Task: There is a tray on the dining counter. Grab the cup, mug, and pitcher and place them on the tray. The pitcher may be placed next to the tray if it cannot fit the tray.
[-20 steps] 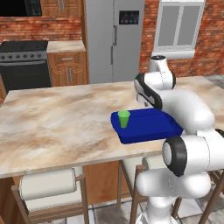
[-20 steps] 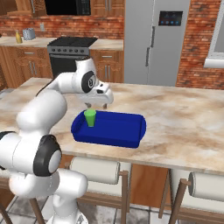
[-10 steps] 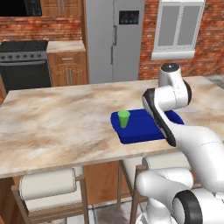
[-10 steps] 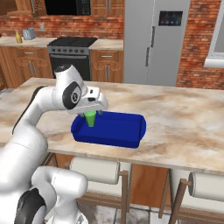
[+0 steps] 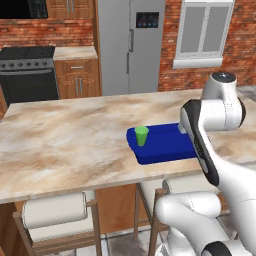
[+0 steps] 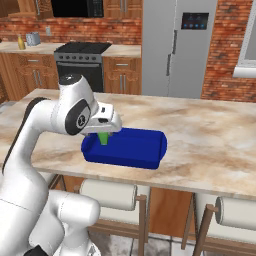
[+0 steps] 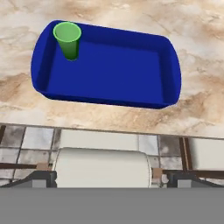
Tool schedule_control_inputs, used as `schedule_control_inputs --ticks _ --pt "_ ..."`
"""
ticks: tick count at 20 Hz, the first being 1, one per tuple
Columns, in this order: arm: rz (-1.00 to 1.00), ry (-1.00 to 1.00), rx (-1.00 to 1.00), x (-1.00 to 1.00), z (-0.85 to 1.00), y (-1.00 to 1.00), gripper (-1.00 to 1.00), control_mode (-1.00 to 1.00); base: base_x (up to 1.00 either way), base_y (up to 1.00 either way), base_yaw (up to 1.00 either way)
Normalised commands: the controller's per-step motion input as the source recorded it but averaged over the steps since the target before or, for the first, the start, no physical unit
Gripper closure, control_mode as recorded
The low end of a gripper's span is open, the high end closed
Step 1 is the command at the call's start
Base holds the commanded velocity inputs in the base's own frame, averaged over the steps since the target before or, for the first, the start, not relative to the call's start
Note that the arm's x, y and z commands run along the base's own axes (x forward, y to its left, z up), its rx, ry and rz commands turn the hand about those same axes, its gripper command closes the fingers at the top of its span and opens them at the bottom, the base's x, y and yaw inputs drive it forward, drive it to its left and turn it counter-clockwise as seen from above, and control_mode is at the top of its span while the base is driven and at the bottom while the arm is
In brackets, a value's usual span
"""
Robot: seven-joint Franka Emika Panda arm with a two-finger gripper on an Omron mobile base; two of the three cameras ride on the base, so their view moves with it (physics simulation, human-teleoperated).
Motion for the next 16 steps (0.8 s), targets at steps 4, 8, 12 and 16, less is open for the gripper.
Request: schedule_control_inputs --ticks 4,8,12,16 --pt "0.00 0.00 0.12 -0.49 0.48 0.00 -1.00 -1.00 0.00 0.00 0.00" --pt "0.00 0.00 0.03 -0.37 0.18 0.00 -1.00 -1.00 0.00 0.00 0.00" --pt "0.00 0.00 0.00 -0.40 0.01 0.00 -1.00 -1.00 0.00 0.00 0.00" --pt "0.00 0.00 0.00 -0.41 0.00 0.04 -1.00 -1.00 0.00 0.00 0.00"
